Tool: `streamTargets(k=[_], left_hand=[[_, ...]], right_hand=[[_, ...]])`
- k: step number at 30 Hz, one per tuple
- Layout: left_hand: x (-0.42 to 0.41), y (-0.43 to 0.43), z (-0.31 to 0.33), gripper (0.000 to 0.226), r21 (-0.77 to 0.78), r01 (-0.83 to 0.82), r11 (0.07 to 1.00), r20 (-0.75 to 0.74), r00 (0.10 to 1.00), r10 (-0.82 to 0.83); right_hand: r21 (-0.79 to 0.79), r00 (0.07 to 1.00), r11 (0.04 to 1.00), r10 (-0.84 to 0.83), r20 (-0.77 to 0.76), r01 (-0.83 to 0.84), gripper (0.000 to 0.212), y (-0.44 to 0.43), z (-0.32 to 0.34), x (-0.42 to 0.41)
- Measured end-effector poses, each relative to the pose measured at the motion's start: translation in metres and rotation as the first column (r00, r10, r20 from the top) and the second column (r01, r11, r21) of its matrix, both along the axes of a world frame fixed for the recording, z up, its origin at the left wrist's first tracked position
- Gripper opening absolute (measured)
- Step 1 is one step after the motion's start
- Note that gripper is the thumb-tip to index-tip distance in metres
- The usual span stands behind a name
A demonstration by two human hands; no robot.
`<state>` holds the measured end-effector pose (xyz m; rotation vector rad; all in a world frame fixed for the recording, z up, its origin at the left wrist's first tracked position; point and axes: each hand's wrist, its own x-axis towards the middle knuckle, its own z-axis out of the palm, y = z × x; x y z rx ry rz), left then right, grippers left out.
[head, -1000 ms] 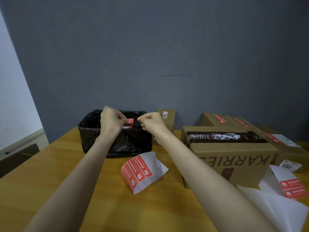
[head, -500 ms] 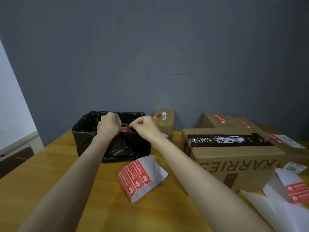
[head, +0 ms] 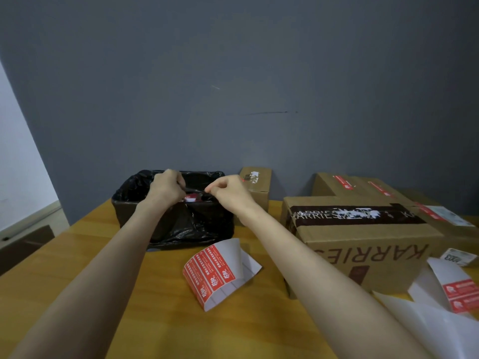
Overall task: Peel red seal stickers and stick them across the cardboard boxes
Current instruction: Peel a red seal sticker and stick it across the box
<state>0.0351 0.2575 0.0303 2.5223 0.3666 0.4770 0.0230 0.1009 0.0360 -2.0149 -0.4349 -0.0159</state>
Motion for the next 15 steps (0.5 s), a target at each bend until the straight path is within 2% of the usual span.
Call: streamTargets(k=[6, 10, 15], left_hand=[[-0.008, 0.007, 0.003, 0.025, -0.004, -0.052, 0.999, 0.132, 0.99, 0.052], [-0.017, -0.009, 0.014, 0.018, -0.031, 0.115, 0.993, 0.185, 0.977, -0.107], [-0.031, -0.047, 0.026, 0.018, 0.028, 0.307, 0.951, 0.19, 0.933, -0.306]], right_hand=[[0.017, 1.0, 1.0, 0.013, 0.0, -0.013, 0.024, -0.006, 0.003, -0.003], [0.038, 1.0, 0.999, -0.012, 0.025, 0.011, 0.023, -0.011, 0.006, -0.004], [0.127, 0.993, 0.988, -0.101, 0.061, 0.092, 0.023, -0.022, 0.018, -0.005]])
